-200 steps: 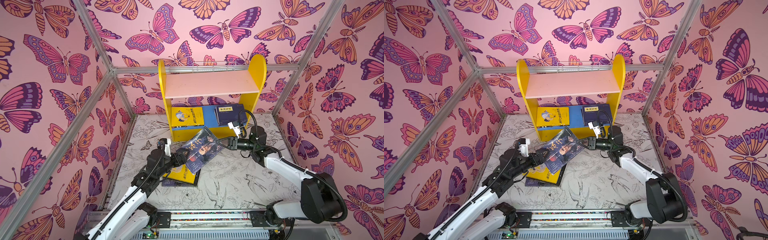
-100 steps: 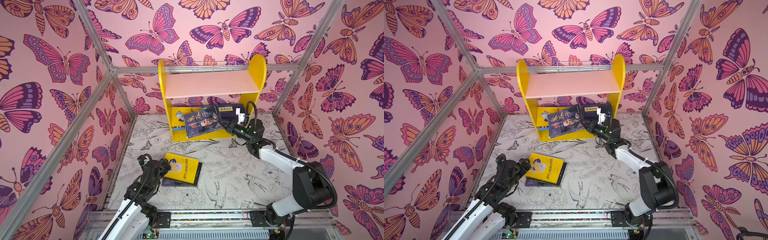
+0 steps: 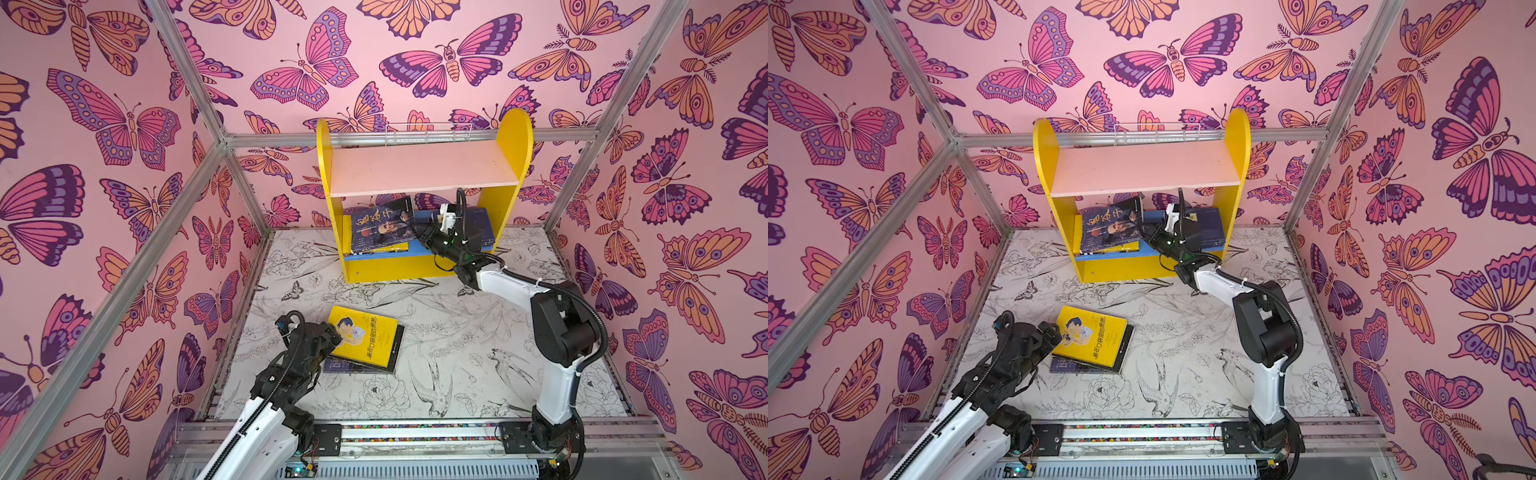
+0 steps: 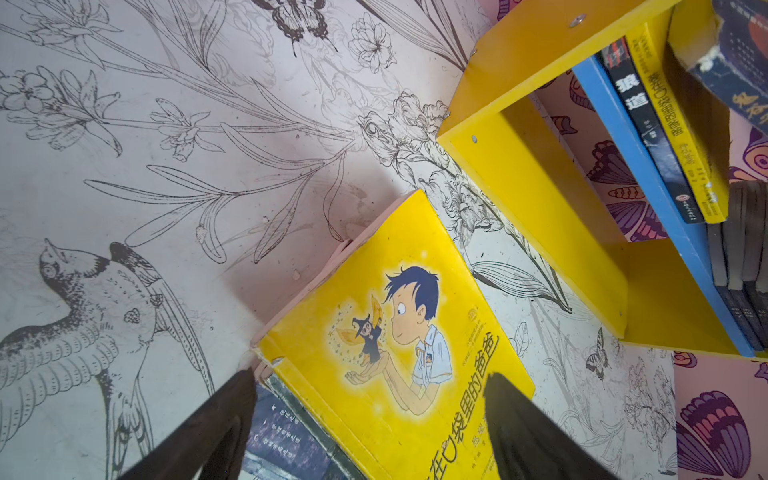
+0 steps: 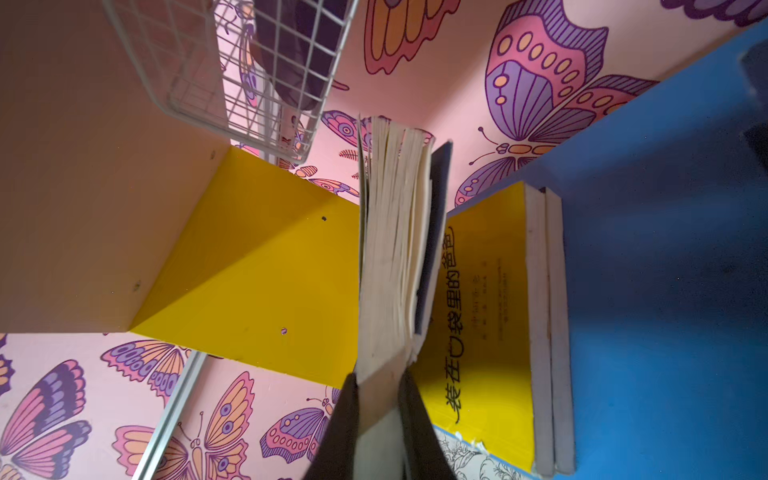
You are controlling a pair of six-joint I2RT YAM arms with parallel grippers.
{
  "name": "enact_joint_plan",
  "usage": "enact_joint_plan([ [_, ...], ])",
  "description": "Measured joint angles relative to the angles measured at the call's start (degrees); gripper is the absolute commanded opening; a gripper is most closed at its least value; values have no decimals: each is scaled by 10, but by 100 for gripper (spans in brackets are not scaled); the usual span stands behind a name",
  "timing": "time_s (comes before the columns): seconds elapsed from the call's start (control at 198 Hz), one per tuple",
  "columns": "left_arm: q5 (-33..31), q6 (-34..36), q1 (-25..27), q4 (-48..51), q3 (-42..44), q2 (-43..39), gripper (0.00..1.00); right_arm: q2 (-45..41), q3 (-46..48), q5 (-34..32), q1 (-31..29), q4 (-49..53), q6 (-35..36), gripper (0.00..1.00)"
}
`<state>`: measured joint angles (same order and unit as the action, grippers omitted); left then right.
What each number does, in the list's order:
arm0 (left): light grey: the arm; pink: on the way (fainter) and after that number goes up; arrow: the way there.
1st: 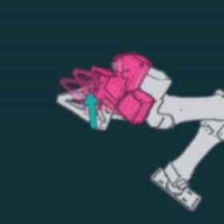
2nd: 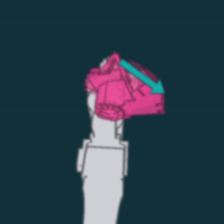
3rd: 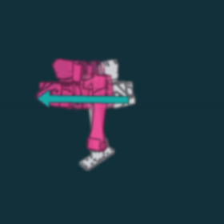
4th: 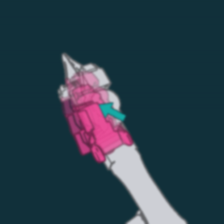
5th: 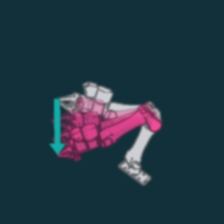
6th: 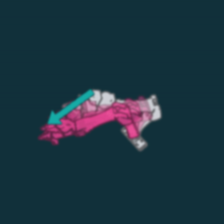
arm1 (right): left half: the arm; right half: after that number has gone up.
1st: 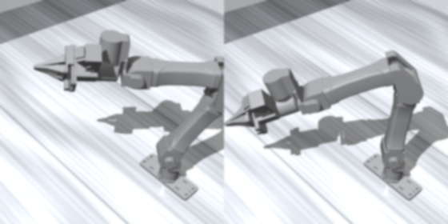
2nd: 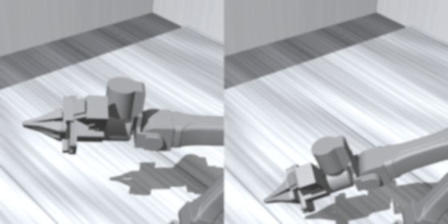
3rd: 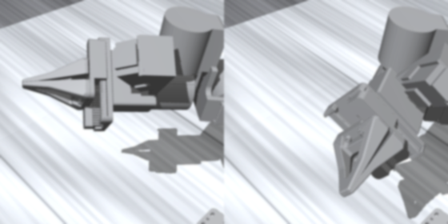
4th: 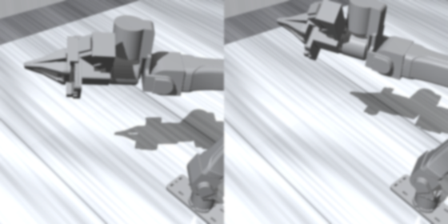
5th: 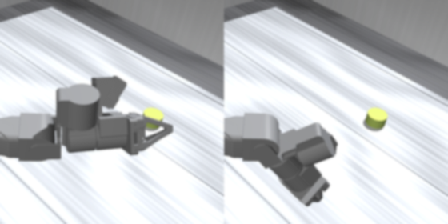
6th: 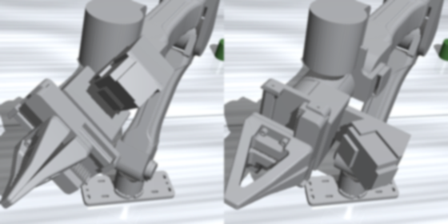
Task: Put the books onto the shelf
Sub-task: 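Lower the dark novel onto the blue shelf beside the other books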
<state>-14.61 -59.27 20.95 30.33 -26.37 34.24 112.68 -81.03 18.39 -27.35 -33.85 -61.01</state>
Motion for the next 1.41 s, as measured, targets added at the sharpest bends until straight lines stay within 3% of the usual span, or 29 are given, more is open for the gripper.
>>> enact_joint_plan([
  [0.227,2,0,0,2,5,0,88,40,-48,-21,-19,23,9,0],
  [0.692,13,0,0,2,9,-2,88,59,-49,-54,-21,24,-4,0],
  [1.085,14,-1,0,2,9,-2,88,78,-92,-35,-17,59,-2,0],
  [1.196,14,-2,0,2,9,-2,88,83,-113,-29,-15,96,8,6],
  [1.408,14,-2,0,2,9,-1,88,87,-185,-44,-22,248,80,27],
])
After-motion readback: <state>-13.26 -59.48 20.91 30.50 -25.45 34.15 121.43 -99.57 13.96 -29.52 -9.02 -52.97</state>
